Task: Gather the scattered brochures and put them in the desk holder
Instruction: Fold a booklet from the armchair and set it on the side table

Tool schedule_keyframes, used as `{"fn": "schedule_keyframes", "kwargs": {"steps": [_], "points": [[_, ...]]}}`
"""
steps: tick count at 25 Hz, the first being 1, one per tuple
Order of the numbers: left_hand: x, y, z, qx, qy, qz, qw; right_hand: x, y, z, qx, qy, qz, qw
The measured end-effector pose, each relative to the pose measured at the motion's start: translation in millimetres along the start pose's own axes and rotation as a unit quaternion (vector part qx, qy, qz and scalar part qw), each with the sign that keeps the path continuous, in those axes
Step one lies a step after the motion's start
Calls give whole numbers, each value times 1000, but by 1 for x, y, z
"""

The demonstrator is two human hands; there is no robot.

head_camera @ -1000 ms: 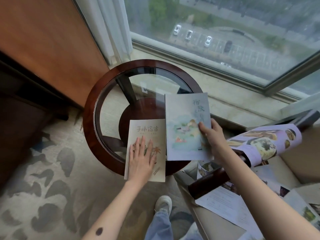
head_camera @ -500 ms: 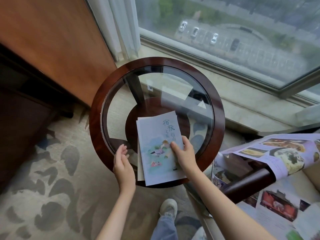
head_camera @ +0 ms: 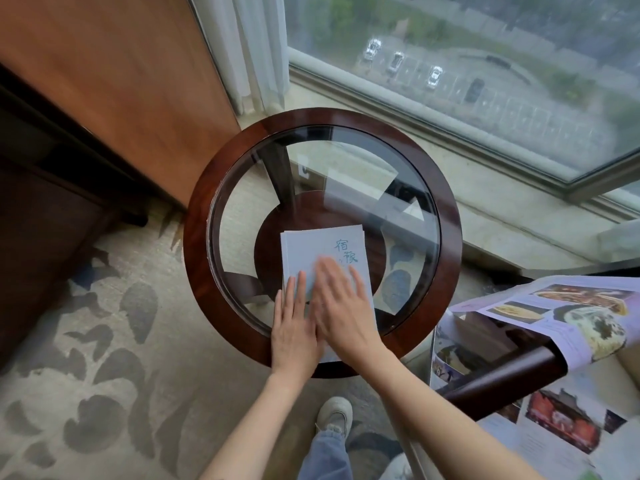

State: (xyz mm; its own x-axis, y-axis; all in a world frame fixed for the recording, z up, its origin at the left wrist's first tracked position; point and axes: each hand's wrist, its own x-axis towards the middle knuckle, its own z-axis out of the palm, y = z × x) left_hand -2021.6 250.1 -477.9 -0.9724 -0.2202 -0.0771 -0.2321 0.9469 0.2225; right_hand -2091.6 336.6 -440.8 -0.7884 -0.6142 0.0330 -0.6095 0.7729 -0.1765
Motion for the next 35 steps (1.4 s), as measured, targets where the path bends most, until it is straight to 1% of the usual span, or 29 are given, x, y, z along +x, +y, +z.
{"fn": "schedule_keyframes", "kwargs": {"steps": [1,2,3,5,8,12,15,17,19,20,21,22,23,24,25,26,28,30,35], "points": [[1,-1,1,-4,2,-2,1000,2,0,4,-23,-32,-96,995],[2,-1,2,-18,7,-7,1000,6,0,9,-23,-66,-145,987],[2,0,2,-36,10,-16,999,8,2,13,-6,-98,-158,982],[4,2,0,-71,25,-40,996,14,9,21,33,-140,-149,978],[7,3,0,-101,25,-64,992,20,16,27,43,-145,-134,979],[4,1,1,-33,-5,-27,999,31,28,31,15,-138,-81,987],[6,0,3,-16,-8,-32,999,37,30,32,9,-108,-15,994],[6,0,4,-19,-6,-35,999,39,34,33,21,-71,67,995],[5,0,5,-23,-1,-32,999,43,44,31,51,-49,178,982],[5,0,5,-23,-3,-33,999,44,49,27,55,-39,182,981],[4,0,4,-22,-5,-34,999,40,50,24,47,-27,131,990],[5,0,4,-21,-6,-35,999,36,48,22,30,-25,44,998],[5,0,3,-17,-6,-36,999,33,46,22,13,-42,-54,998],[4,1,3,-13,-8,-38,999,31,45,22,10,-70,-123,990],[5,2,3,-9,-10,-37,999,31,44,24,8,-99,-149,984],[6,2,3,-8,-10,-36,999,32,44,26,6,-114,-137,984],[6,0,5,-6,-8,-34,999,32,44,30,9,-109,-47,993],[5,-2,7,-9,-8,-32,999,29,41,30,20,-103,37,994],[6,-2,9,-1,-9,-22,1000,31,34,29,50,-105,139,983]]}}
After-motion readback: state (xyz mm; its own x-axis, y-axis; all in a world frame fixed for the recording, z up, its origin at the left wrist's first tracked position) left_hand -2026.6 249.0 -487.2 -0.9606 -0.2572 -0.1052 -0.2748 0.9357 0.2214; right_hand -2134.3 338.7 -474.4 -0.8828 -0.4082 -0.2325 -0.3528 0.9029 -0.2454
